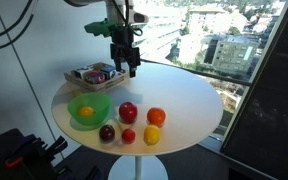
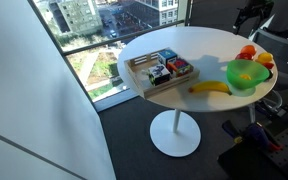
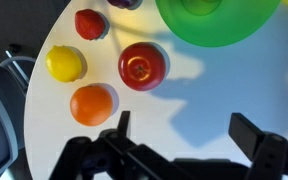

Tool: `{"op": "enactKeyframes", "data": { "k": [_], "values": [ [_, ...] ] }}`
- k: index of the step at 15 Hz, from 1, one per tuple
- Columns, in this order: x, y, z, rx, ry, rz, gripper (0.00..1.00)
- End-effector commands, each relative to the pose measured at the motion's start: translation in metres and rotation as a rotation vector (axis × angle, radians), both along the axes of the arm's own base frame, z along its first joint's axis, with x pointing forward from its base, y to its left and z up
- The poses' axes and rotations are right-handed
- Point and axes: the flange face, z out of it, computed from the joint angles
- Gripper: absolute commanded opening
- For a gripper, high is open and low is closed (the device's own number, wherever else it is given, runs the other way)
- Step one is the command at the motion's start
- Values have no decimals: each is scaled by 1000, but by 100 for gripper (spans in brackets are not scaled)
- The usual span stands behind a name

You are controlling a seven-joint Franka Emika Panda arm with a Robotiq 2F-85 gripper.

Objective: Put the red apple in the green bowl

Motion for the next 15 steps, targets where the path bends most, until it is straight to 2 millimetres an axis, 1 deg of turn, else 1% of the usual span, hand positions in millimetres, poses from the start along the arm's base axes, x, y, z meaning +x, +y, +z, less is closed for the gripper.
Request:
{"op": "enactKeyframes", "data": {
  "k": [1,3,4,11,15],
  "values": [
    [-6,-11,-10,-9,-26,42,100],
    [-8,-13,-13,-4,-24,51,100],
    [-6,-7,-13,2,-11,26,100],
    [-7,-9,-15,2,-10,33,100],
    [-8,-11,-25,9,20,26,100]
  ]
}}
